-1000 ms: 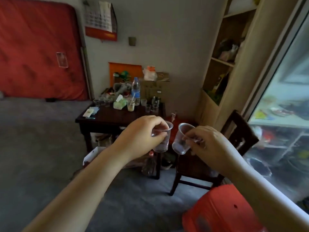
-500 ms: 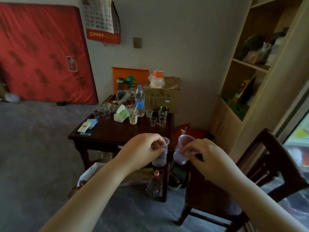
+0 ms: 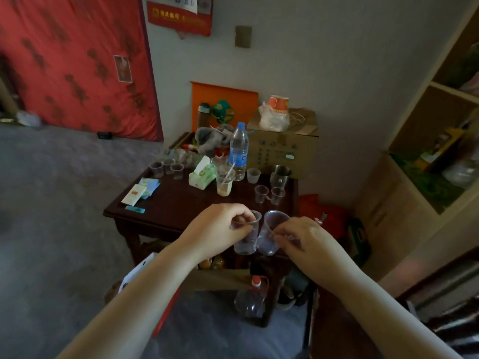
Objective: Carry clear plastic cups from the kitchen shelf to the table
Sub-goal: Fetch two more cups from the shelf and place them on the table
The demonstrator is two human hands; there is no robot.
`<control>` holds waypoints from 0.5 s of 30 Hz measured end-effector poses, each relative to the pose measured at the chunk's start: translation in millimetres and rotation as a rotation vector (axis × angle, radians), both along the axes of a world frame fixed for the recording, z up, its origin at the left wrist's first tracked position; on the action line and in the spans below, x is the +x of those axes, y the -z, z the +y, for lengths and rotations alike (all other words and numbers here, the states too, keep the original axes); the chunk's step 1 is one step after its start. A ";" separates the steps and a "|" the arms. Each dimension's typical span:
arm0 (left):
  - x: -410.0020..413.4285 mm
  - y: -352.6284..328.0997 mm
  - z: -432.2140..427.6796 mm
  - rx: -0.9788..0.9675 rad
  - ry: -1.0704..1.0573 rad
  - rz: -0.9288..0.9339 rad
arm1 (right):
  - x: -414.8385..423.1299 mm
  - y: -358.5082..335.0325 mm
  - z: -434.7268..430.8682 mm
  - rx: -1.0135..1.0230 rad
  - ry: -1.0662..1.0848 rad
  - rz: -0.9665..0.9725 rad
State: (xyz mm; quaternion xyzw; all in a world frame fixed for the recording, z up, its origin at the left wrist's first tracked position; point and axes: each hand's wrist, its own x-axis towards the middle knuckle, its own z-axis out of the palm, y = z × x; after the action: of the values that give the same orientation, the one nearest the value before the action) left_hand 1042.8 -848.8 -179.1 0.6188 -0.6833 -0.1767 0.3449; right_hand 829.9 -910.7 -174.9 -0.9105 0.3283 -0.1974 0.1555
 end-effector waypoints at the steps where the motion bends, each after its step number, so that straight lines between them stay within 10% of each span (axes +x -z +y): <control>1: 12.0 3.1 -12.8 -0.003 -0.002 0.005 | 11.7 2.4 -12.1 0.008 0.001 -0.001; 15: 67.0 57.9 -169.8 0.109 0.045 -0.058 | 72.5 55.6 -142.2 0.044 0.102 0.020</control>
State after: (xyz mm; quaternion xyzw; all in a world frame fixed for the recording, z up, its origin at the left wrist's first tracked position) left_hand 1109.8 -1018.6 -237.0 0.6260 -0.6960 -0.2032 0.2869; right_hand 902.4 -1052.8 -230.5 -0.8909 0.3801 -0.1884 0.1621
